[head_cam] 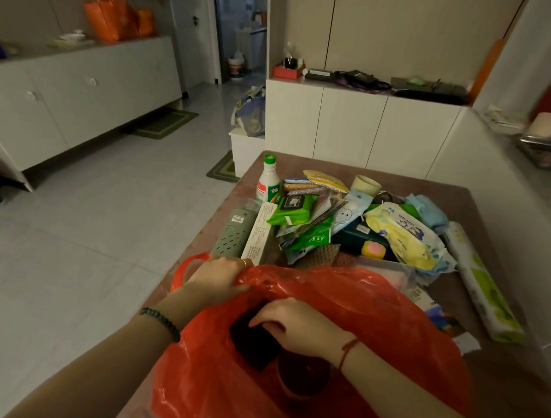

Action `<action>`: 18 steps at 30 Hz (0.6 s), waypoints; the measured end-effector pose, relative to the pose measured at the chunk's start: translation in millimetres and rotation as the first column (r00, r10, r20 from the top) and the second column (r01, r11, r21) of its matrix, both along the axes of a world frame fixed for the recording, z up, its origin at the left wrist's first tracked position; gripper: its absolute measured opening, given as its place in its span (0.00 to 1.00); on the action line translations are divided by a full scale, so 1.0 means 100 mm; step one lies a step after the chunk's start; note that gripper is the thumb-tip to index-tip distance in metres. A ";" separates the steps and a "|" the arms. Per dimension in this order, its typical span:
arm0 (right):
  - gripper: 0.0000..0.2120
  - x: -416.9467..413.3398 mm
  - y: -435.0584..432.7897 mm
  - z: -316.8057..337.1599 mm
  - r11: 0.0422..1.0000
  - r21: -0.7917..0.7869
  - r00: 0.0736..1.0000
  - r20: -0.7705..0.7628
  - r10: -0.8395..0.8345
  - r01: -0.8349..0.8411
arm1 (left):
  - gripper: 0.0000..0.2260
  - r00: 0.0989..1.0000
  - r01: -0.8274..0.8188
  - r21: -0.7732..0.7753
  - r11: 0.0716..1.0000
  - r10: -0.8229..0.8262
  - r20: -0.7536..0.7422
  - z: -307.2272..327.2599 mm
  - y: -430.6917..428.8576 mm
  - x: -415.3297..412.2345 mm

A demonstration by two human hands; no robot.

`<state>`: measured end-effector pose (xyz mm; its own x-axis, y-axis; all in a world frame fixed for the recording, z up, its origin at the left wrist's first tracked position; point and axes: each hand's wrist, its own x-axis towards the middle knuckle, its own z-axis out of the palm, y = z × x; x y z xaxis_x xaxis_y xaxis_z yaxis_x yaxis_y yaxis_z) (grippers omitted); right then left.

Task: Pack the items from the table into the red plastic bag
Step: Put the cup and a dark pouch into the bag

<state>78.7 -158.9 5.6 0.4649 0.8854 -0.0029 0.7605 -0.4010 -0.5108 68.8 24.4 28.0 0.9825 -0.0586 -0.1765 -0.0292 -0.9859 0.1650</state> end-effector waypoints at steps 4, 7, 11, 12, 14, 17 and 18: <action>0.09 0.44 -0.19 0.23 0.751 0.455 0.876 -0.184 -0.447 0.479 | 0.15 1.000 -0.017 -0.051 0.999 0.016 -0.021 -0.05 -0.02 0.06; 0.19 0.98 -0.30 0.19 0.586 0.312 0.660 -0.262 -0.704 0.748 | 0.15 0.999 -0.038 -0.095 0.995 0.034 -0.041 -0.09 -0.01 0.13; 0.38 1.43 -0.37 0.02 0.694 -0.136 0.707 0.148 -0.691 0.707 | 0.16 0.996 -0.064 -0.132 0.989 0.055 -0.073 -0.15 0.02 0.23; 0.40 1.49 -0.37 -0.02 0.711 -0.187 0.733 0.253 -0.631 0.677 | 0.17 0.996 -0.068 -0.134 0.989 0.058 -0.075 -0.19 0.04 0.25; 0.39 1.61 -0.31 -0.09 0.741 -0.240 0.756 0.415 -0.505 0.627 | 0.19 0.994 -0.081 -0.143 0.986 0.069 -0.084 -0.23 0.06 0.29; 0.35 1.73 -0.19 -0.16 0.762 -0.342 0.768 0.565 -0.300 0.549 | 0.21 0.993 -0.087 -0.163 0.983 0.072 -0.096 -0.30 0.09 0.34; 0.33 1.76 -0.15 -0.19 0.760 -0.383 0.775 0.583 -0.242 0.526 | 0.21 0.993 -0.084 -0.170 0.982 0.069 -0.093 -0.32 0.10 0.35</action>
